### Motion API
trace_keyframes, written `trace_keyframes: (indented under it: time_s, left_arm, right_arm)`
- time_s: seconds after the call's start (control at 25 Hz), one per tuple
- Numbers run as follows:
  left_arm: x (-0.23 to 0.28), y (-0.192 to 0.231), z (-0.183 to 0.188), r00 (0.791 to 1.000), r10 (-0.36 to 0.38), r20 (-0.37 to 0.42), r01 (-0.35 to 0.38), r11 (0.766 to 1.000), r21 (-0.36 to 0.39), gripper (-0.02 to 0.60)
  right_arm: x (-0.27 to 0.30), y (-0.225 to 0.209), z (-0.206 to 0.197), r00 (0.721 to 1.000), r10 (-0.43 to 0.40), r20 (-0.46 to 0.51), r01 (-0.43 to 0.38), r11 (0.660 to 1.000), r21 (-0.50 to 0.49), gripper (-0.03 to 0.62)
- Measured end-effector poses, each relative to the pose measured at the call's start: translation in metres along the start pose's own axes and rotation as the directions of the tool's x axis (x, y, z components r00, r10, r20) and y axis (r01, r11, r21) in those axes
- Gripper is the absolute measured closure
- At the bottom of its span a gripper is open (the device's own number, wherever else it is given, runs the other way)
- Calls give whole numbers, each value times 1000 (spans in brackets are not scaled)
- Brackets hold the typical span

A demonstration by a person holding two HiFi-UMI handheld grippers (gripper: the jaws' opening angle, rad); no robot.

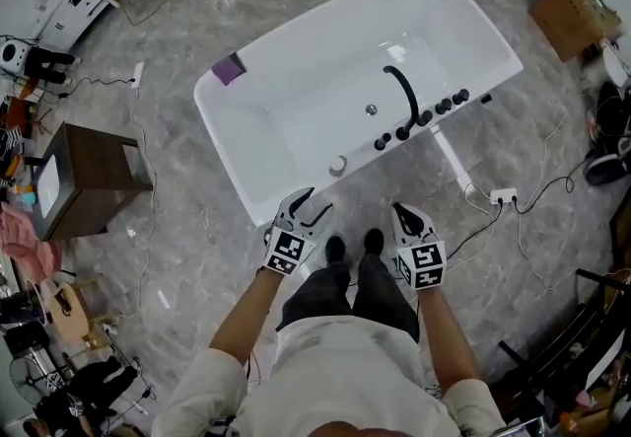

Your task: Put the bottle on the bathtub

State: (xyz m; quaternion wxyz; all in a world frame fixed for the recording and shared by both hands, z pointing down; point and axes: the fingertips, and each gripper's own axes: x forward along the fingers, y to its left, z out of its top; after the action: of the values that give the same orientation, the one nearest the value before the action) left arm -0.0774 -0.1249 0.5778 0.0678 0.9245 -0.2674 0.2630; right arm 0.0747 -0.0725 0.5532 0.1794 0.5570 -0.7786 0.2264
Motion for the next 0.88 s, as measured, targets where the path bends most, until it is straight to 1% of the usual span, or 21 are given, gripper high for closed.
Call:
trace_keyframes:
  time_s: [0.12,0.2,0.32,0.48,0.6,0.68,0.88]
  left_arm:
    - [-23,-9,25,1000,-3,6,3,1000,-18,365]
    - [-41,-14,44,999,1,34,0,999,-35,377]
    - [-67,-15,66,997,31,66,-27,998,-64,402]
    - [-100,-14,85,995,64,74,-55,992,-115,443]
    - [-121,-12,100,988,98,118,-84,990,-115,457]
    - [-130,-11,108,984,117,132,-102,988,-116,465]
    - [-151,-12,125,980,121,160,-105,989,-105,480]
  right_arm:
    - [-24,4,20,1000,1,14,-1,1000,-3,562]
    - [-41,9,32,1000,9,29,-9,1000,-8,562]
    - [-63,17,52,998,14,67,-14,1000,1,562]
    - [-88,30,74,994,17,112,-19,1000,14,562]
    - [-104,39,88,991,32,132,-34,999,13,562]
    - [-114,40,95,988,35,150,-39,999,20,562]
    - [-134,45,117,981,23,191,-24,1000,2,562]
